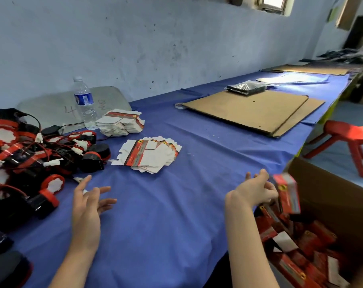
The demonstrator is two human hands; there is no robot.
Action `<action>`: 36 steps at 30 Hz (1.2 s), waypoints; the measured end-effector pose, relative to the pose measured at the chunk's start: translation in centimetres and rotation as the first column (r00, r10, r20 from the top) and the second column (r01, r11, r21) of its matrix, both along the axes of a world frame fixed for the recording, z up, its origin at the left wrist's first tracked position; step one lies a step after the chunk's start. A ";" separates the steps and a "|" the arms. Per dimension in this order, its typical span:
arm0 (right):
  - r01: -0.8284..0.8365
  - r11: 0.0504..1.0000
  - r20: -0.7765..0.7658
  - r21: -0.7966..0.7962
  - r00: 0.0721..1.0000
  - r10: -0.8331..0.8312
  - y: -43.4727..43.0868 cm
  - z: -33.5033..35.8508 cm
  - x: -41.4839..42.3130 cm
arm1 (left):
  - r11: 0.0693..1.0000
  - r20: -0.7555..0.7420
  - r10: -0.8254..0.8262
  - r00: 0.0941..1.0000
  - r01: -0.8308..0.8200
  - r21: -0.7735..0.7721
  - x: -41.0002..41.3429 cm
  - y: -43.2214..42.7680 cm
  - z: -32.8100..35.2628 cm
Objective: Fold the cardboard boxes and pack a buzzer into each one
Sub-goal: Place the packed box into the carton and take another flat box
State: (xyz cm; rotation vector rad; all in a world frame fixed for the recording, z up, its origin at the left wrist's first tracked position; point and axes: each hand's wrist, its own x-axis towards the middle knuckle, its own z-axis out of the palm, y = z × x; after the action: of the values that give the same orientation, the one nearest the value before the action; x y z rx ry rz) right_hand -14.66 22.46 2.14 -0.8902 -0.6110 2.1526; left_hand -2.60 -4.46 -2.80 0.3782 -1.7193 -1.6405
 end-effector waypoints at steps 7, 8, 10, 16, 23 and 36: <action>-0.278 0.864 0.086 0.419 0.960 0.268 -4.4 -0.6 -0.2 | 1.000 0.034 -0.003 0.999 0.003 -0.001 0.1 0.1 0.2; -0.356 0.753 0.118 0.553 0.929 0.352 -5.6 -0.8 -0.3 | 1.000 0.039 -0.006 0.999 0.006 -0.005 0.1 0.2 0.2; -0.507 0.380 0.270 0.774 0.807 0.526 -8.4 -1.3 -0.4 | 1.000 0.046 -0.010 0.999 0.011 -0.012 0.2 0.3 0.3; -0.410 -0.519 0.646 0.750 0.624 0.440 -15.6 -3.2 -2.6 | 0.999 0.069 -0.028 0.997 0.030 -0.021 0.2 0.9 0.7; -0.502 -0.640 0.720 0.582 0.684 0.118 -17.5 -5.4 -4.3 | 0.999 0.103 -0.044 0.994 0.047 -0.027 0.1 0.9 0.5; -0.291 0.242 0.090 0.925 0.790 0.607 -15.5 -1.7 -1.9 | 0.998 0.080 0.014 0.997 -0.010 -0.059 -0.2 1.1 0.1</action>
State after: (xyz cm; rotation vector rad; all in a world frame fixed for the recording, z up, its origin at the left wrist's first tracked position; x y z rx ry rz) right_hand -16.58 6.91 0.43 0.3178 -1.8567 1.8218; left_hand -2.78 -3.36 -2.74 0.4310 -1.8172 -1.5816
